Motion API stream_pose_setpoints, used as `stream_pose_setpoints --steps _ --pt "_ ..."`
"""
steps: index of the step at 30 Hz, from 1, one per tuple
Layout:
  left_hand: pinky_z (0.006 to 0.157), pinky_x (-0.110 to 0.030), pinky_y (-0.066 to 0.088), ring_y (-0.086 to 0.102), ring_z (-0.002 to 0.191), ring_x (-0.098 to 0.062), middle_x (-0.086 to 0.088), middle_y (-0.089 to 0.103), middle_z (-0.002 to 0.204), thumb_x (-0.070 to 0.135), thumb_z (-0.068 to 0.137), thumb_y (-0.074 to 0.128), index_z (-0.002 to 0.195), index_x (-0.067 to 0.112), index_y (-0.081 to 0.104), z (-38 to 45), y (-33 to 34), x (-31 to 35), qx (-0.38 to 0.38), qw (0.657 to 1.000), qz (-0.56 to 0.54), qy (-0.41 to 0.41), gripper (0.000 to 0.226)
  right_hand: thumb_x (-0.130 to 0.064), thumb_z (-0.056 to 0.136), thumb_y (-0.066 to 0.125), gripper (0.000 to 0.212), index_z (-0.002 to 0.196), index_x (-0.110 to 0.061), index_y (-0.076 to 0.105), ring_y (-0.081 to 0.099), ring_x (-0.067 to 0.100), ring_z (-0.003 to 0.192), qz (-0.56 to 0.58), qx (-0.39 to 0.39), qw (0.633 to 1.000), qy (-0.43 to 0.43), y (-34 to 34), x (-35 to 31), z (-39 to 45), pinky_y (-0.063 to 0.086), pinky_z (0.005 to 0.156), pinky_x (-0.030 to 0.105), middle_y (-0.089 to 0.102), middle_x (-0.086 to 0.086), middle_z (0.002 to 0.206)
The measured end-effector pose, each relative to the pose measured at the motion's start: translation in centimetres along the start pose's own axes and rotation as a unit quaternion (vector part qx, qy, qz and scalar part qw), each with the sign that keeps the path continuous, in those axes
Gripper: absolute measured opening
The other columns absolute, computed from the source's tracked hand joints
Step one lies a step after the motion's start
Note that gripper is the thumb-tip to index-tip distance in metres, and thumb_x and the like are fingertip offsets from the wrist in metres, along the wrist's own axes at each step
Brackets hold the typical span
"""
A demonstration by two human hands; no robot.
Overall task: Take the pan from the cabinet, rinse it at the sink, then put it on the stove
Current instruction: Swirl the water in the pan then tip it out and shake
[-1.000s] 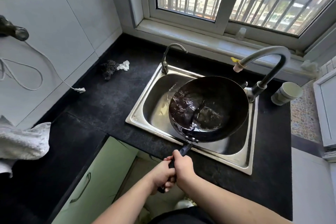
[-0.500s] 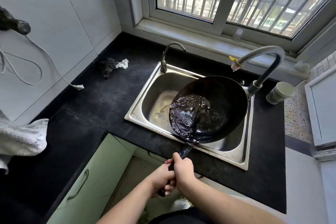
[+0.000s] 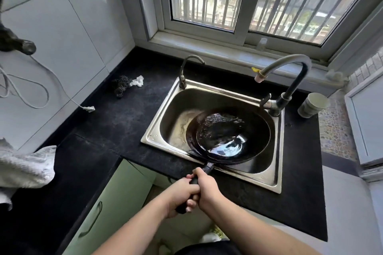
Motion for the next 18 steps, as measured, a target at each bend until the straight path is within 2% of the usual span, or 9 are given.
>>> stream_pose_setpoints --steps 5,8,10,18 --pt "0.033 -0.012 0.026 0.032 0.031 -0.005 0.003 0.041 0.046 -0.001 0.086 0.037 0.073 0.015 0.040 -0.5 0.0 2.2 0.041 0.998 0.044 -0.018 0.021 -0.020 0.089 0.054 0.026 0.065 -0.010 0.057 0.044 0.011 0.026 0.053 -0.042 0.997 0.029 0.9 -1.2 -0.4 0.030 0.031 0.013 0.058 0.003 0.059" --pt "0.033 -0.012 0.028 0.036 0.031 -0.004 0.002 0.044 0.049 0.001 0.084 0.040 0.068 0.016 0.042 -0.8 0.0 4.1 0.062 0.994 0.082 -0.030 0.022 -0.023 0.088 0.055 0.029 0.061 -0.013 0.056 0.044 0.014 0.028 0.072 -0.078 0.993 0.043 1.2 -2.4 -0.4 0.031 0.034 0.011 0.057 0.000 0.051" --pt "0.033 -0.013 0.029 0.037 0.032 -0.004 0.001 0.044 0.051 0.001 0.083 0.043 0.069 0.016 0.043 -1.0 0.0 5.3 0.072 0.992 0.094 -0.041 0.021 -0.027 0.085 0.054 0.028 0.058 -0.018 0.055 0.040 0.014 0.028 0.072 -0.096 0.991 0.058 1.7 -2.9 -0.5 0.030 0.036 0.011 0.054 -0.004 0.045" --pt "0.033 -0.013 0.032 0.038 0.032 -0.004 0.000 0.043 0.051 -0.001 0.081 0.041 0.076 0.018 0.043 -1.6 0.6 8.4 0.111 0.980 0.154 -0.052 0.019 -0.035 0.084 0.047 0.038 0.052 -0.016 0.047 0.033 0.015 0.025 0.079 -0.177 0.976 0.096 2.6 -4.6 -1.4 0.036 0.035 0.012 0.041 -0.002 0.039"
Point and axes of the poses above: each hand's wrist, its own z-axis towards the middle knuckle, its own y-axis out of the palm, x = y × z, the point moved 4 cm from there along z, towards the middle knuckle
